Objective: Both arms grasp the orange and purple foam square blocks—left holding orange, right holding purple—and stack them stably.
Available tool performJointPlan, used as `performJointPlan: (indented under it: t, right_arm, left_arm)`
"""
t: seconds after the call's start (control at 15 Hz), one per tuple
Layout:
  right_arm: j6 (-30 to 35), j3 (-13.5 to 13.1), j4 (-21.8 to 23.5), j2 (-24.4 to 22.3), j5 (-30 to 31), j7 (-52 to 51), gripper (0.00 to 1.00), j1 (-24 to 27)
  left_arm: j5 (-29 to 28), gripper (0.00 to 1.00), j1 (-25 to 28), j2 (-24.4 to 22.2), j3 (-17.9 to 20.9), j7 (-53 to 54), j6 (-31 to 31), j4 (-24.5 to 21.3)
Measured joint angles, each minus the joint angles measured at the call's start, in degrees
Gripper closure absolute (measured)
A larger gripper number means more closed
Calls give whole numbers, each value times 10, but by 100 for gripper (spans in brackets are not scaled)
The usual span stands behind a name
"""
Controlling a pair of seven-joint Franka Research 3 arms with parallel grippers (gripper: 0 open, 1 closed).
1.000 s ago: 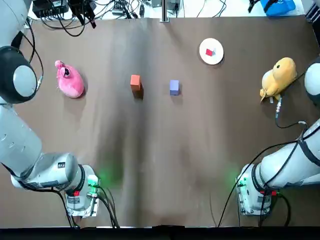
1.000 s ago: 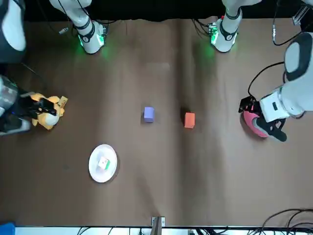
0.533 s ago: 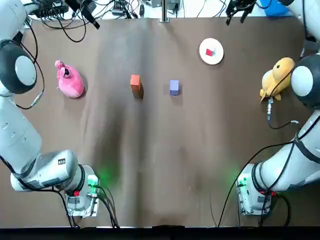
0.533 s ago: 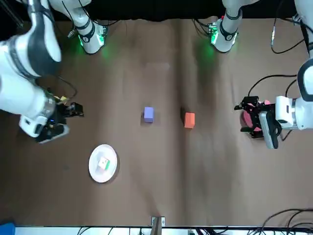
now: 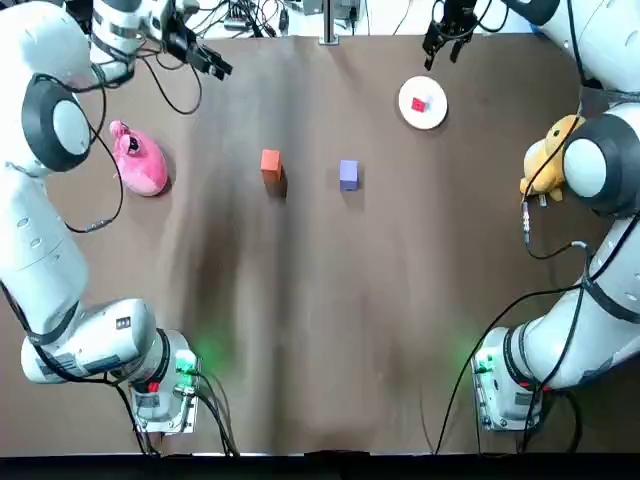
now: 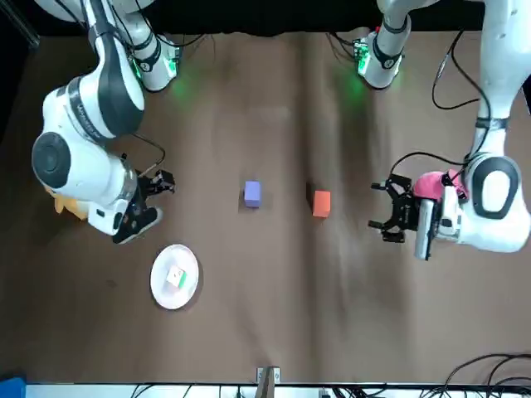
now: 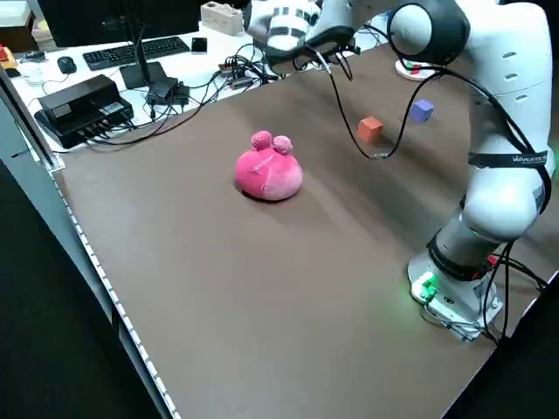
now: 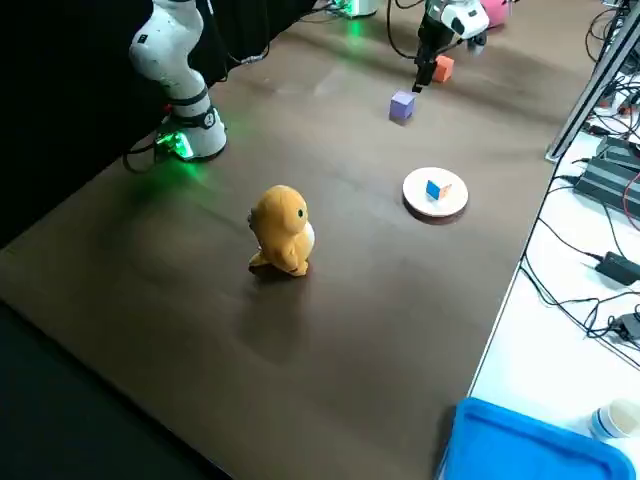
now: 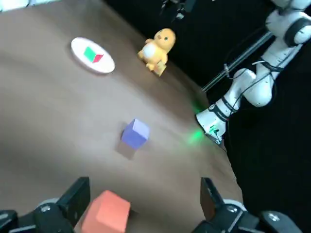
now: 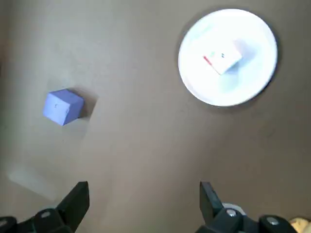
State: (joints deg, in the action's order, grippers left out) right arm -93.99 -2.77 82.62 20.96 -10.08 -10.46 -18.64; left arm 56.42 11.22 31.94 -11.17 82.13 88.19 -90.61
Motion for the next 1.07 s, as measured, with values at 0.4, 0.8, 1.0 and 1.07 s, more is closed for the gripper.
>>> performJointPlan:
  t: [0.4,0.8,1.0,1.07]
  right_arm:
    - [-8,1,1,5,-6,-154,0,-47]
    - [-46,2,6,44,-113,-542,0,-66]
    - [-96,3,20,72,-130,-607,0,-87]
    - [-121,3,32,77,-133,-624,0,-97]
  left_arm:
    - [84,0,-23,53,-4,296,66,-63]
    - [216,0,-61,110,-5,606,133,-126]
    - [228,0,-60,121,-5,628,136,-149]
    - [233,0,-58,122,-4,637,139,-154]
